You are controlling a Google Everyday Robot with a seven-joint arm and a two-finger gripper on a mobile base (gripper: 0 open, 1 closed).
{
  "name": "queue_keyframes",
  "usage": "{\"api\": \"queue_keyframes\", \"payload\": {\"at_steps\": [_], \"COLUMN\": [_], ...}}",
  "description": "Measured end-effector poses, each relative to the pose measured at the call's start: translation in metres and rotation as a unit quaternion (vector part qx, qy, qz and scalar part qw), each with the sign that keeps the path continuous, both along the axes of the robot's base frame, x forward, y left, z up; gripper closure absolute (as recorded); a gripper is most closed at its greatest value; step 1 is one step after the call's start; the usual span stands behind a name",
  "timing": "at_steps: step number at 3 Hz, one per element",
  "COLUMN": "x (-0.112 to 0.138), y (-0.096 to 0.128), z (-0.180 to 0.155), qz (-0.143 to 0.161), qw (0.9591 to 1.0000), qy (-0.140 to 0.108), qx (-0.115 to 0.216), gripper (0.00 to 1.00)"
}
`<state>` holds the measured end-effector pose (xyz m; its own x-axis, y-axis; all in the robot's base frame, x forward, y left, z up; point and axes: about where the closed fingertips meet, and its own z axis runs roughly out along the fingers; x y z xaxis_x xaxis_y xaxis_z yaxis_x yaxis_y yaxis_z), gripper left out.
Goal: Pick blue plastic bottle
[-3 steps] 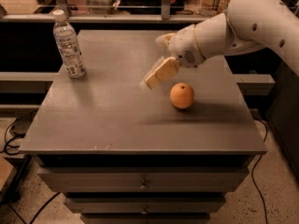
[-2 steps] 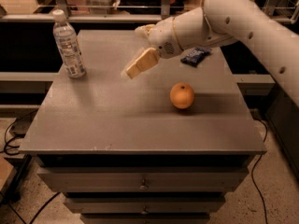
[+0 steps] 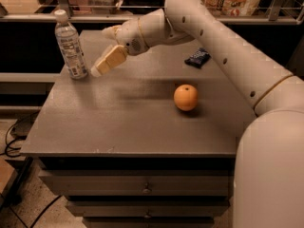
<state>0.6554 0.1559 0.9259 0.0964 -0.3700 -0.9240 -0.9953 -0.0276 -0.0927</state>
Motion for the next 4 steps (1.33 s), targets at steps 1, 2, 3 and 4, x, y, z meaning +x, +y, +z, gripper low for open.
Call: {"api": "queue_keyframes", "payload": {"at_steps": [1,2,3,4], "x": [0.008,0.009,0.006,0.003], "y": [0.044,0.071,0.085,0.094], "z": [-0.006,-0.008,-0.002,0.001], "qz": [0.033,0.051,0.049,0.048], "qw": [0.9993,0.9984,0.9983,0.9982], "qy": [0.013,0.017,0.016,0.012], "qx": [0.014,0.02,0.029,0.035], "gripper": [0.0,0.0,0.0,0.17]}}
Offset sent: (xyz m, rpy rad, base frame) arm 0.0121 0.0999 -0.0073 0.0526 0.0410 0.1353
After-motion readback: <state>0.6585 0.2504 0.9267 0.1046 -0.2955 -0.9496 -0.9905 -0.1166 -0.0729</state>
